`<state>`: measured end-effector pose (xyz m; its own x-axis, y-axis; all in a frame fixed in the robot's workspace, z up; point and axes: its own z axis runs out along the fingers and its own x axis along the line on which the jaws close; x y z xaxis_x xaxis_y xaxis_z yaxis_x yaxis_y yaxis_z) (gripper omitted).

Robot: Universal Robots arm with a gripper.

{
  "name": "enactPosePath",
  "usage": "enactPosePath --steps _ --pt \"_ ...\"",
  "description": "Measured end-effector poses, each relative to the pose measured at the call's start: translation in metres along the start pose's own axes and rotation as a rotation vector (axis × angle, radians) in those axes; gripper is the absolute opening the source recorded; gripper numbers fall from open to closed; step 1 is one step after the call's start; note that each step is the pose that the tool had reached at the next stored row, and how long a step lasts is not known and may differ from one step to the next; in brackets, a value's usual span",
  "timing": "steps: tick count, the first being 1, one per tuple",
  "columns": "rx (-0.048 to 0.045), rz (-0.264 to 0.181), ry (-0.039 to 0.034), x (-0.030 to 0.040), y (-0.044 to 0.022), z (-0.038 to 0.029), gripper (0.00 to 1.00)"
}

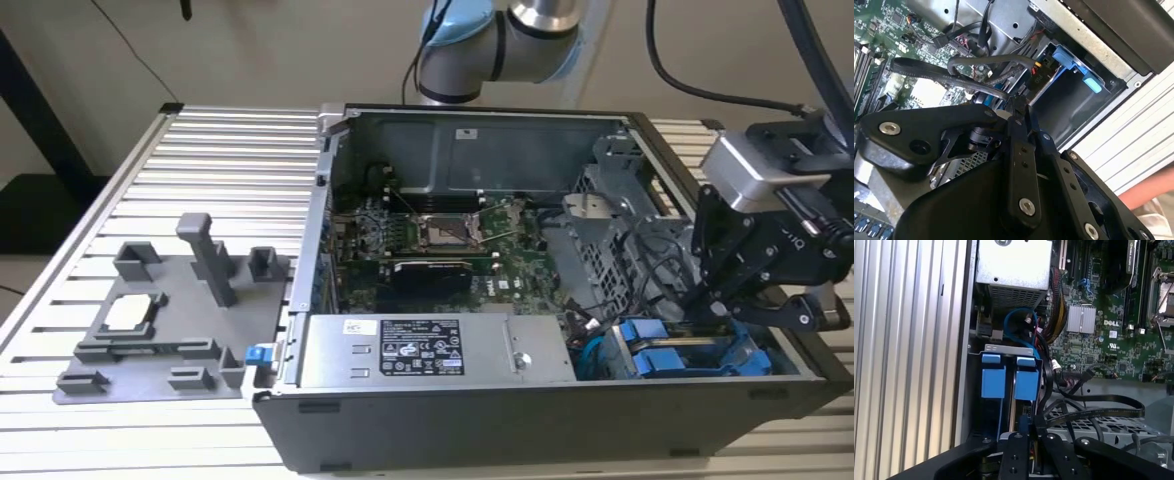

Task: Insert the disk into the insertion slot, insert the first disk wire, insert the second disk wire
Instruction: 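Insert the second disk wire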

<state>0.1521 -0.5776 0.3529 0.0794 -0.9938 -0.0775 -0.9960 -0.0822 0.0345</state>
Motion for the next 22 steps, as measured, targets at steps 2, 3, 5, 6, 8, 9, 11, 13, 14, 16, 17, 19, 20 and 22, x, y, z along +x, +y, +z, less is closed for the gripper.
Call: enactPosePath --steps 2,3,5,6,8,9,11,13,14,16,17,19,20,22 --pt "0.0008 0.001 0.0 0.0002 -0.0006 0.0015 0.16" --pt "0.0015 0.003 -0.0001 0.0003 -0.0008 0.0023 0.16" --pt "0.0029 0.01 -0.0001 0.0004 -0.001 0.0037 0.16" --pt "0.0037 0.017 -0.0004 0.0004 -0.0012 0.0044 0.16" --pt "0.0051 0.035 -0.001 0.0005 -0.0015 0.0052 0.16" --pt "0.0059 0.045 -0.0012 0.0004 -0.0015 0.0055 0.16" --pt "0.0071 0.061 -0.0017 0.0002 -0.0017 0.0059 0.16" --pt "0.0071 0.061 -0.0018 0.0003 -0.0016 0.0059 0.16" --pt "0.0071 0.061 -0.0019 0.0002 -0.0016 0.006 0.16" --pt "0.0074 0.061 -0.0019 0.0003 -0.0016 0.0066 0.16" --pt "0.0076 0.062 -0.0018 0.0003 -0.0017 0.0069 0.16" --pt "0.0078 0.063 -0.0018 0.0004 -0.0021 0.0073 0.16" --pt "0.0079 0.063 -0.0018 0.0004 -0.0024 0.0075 0.16" --pt "0.0081 0.065 -0.0019 0.0005 -0.0027 0.008 0.16"
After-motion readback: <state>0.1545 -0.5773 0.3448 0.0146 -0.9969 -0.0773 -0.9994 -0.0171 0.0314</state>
